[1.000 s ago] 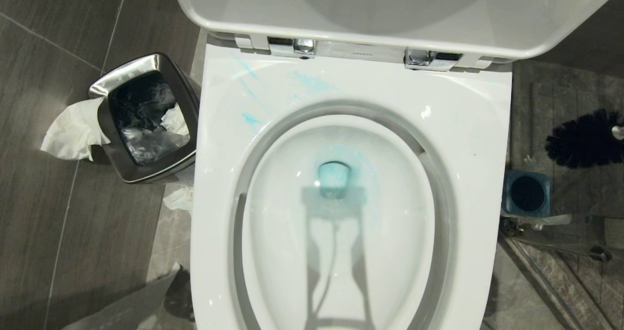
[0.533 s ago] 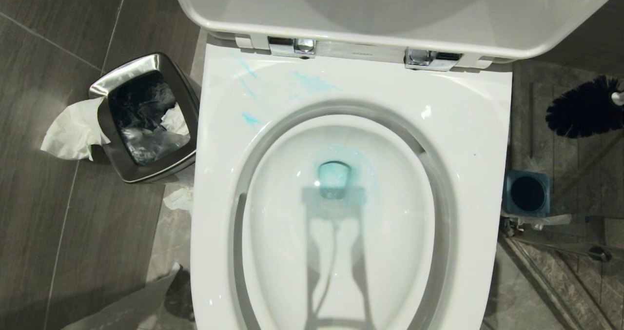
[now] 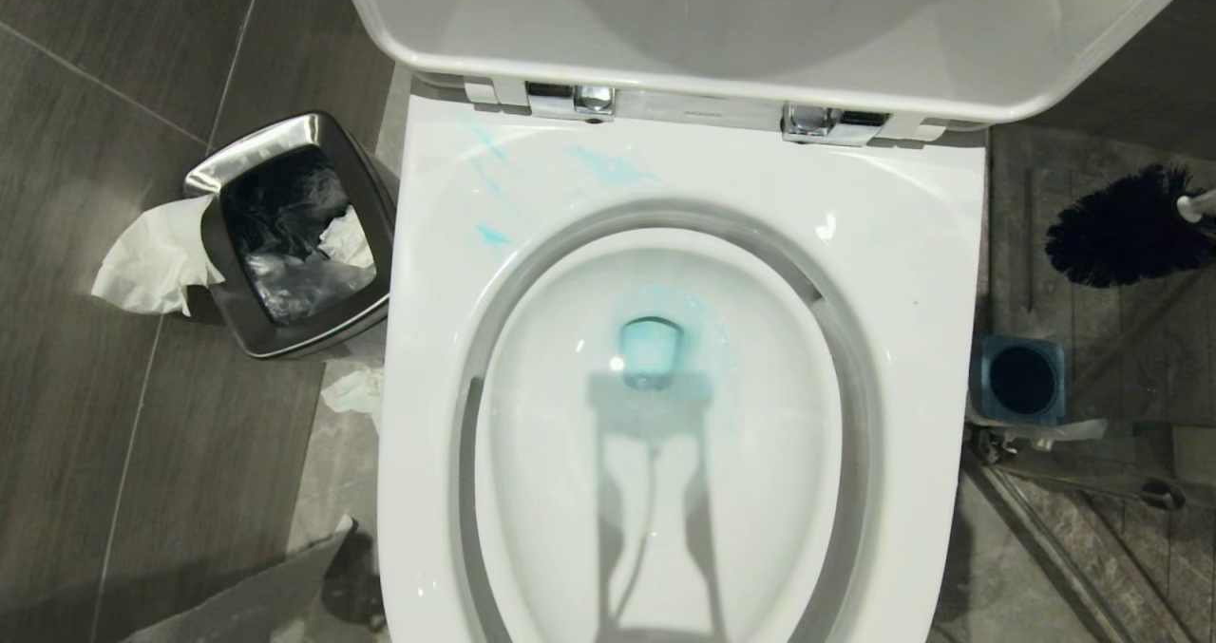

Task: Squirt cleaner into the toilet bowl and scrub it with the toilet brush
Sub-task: Scrub the toilet bowl

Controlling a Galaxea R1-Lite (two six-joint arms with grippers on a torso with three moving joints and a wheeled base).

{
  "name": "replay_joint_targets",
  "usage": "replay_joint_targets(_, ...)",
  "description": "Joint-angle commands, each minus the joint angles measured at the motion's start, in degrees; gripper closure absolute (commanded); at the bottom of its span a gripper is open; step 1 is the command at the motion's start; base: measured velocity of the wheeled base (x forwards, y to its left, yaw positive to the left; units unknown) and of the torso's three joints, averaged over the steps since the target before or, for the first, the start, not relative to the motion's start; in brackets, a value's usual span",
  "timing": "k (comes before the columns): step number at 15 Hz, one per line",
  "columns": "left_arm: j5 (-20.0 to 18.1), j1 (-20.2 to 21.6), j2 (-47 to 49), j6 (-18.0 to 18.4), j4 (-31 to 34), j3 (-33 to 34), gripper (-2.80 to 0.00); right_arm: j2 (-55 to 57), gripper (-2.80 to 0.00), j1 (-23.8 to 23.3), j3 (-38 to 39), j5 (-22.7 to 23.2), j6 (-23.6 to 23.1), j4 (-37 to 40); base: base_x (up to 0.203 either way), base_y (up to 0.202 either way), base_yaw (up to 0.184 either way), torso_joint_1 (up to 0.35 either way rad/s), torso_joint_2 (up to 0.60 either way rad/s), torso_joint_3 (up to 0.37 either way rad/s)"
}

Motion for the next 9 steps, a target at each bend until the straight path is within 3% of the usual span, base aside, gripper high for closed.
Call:
replay_joint_targets(1, -0.01, 0.00, -0.01, 0.00, 0.00, 0.09, 0.00, -1.00, 0.00, 0.01, 0.13, 0.80, 0.03, 0.59, 0.000, 0.000, 0.000, -0.002, 0.01, 0.173)
replay_joint_targets(9, -0.01, 0.00, -0.01, 0.00, 0.00, 0.09, 0.00, -1.51, 0.00, 0.01, 0.22, 0.80, 0.03, 0.76, 0.000, 0.000, 0.000, 0.001, 0.00, 0.197)
